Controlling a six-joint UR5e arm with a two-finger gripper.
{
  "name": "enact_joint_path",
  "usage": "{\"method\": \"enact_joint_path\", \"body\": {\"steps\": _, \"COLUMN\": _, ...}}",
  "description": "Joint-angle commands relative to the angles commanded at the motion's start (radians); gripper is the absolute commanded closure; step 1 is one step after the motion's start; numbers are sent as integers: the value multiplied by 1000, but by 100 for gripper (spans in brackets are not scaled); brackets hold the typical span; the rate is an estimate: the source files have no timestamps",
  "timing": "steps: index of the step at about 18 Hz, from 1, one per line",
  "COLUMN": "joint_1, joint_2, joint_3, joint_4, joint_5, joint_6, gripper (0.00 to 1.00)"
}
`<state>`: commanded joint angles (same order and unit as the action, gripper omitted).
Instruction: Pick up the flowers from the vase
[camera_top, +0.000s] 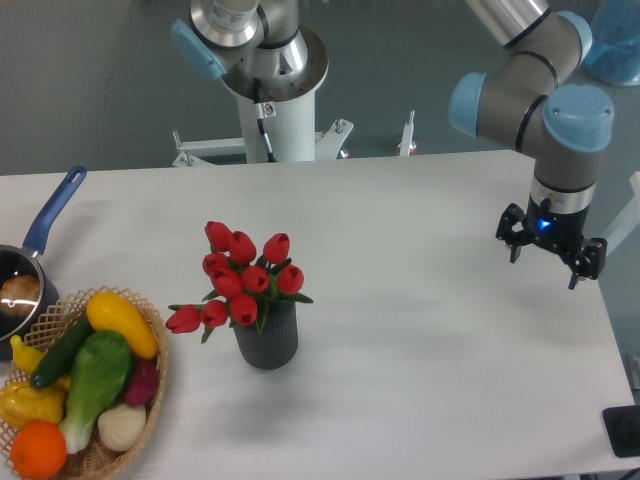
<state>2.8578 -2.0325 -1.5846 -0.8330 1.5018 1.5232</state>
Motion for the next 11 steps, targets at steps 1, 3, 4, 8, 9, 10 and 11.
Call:
{"method": "enact_joint_path", "body": {"steps": 1, "joint_1": -2, "joint_2": 0, "joint_3": -2, "joint_4": 0, "joint_5": 2, "joint_6": 0, "gripper": 0}}
{"method": "enact_joint_path", "body": {"steps": 3, "joint_1": -2, "joint_2": 2, "joint_3": -2, "joint_4": -2, "joint_5": 0, "joint_6": 0, "gripper": 0}}
{"method": "enact_joint_path", "body": {"steps": 4, "joint_1": -3, "joint_2": 2, "joint_3": -2, "joint_4": -3, "joint_5": -2, "joint_6": 0, "gripper": 0}}
{"method": "enact_joint_path", "body": {"steps": 8, "joint_1": -9, "joint_2": 3, "joint_3": -27, "joint_4": 11, "joint_5": -18, "joint_6": 0, "gripper": 0}}
{"method": "enact_joint_path", "body": {"steps": 9, "joint_1": -11, "joint_2": 6, "joint_3": -47, "joint_4": 12, "joint_5": -40, "joint_6": -8, "gripper": 0}}
{"method": "enact_joint_path", "body": {"steps": 10, "joint_1": -8, "joint_2": 30, "joint_3": -64, "joint_4": 15, "joint_5": -78, "joint_6": -20, "gripper": 0}}
{"method": "enact_joint_path", "body": {"steps": 11, "joint_1": -12, "joint_2": 81, "joint_3": -113, "joint_4": 18, "joint_5": -180, "joint_6": -53, "gripper": 0}}
